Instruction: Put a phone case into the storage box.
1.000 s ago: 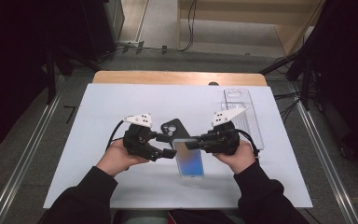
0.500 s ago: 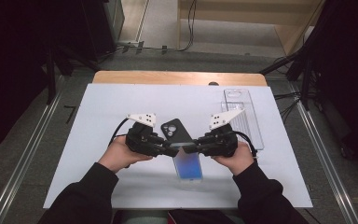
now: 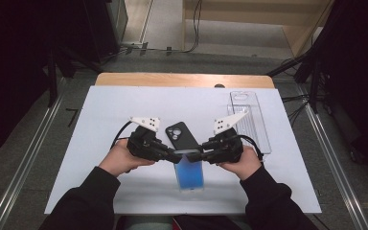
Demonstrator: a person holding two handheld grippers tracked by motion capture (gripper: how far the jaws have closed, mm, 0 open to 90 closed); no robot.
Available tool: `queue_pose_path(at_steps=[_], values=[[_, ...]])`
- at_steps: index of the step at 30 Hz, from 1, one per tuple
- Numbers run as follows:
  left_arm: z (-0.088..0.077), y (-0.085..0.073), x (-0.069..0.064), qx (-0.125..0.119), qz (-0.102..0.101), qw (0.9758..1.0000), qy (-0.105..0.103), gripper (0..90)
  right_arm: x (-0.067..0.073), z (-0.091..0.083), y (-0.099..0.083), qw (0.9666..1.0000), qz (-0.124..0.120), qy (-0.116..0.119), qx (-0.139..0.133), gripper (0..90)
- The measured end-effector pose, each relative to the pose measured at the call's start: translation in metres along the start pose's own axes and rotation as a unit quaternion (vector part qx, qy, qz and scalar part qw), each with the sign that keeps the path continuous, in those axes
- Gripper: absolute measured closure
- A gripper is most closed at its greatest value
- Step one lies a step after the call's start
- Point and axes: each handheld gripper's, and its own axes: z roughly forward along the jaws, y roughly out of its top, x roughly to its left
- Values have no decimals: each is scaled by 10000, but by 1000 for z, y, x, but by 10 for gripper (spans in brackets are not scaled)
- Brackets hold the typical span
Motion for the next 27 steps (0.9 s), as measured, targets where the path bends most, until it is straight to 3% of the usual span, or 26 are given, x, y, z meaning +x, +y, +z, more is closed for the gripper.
queue_pose_path(at_steps=[3,6,8,17,20,23,27], values=[[-3,1,-1,11,-36,10000,80,814,2,-1,1,10000,-29,20,-28,522],[-5,1,-3,48,-129,9999,100,813,2,-4,0,9999,22,-131,-52,444],[-7,1,-4,109,-234,9996,145,813,3,-7,-2,9992,-14,-379,-131,440],[-16,2,-4,0,-507,9975,496,812,4,-16,-8,9968,34,-746,-283,273],[-21,2,-4,-135,-689,9948,741,812,3,-18,-11,9959,104,-814,-381,273],[-23,3,-5,-203,-848,9906,1057,812,3,-17,-13,9954,170,-880,-344,252],[-24,3,-5,-313,-1065,9859,1254,812,3,-15,-16,9943,162,-1021,-261,224]])
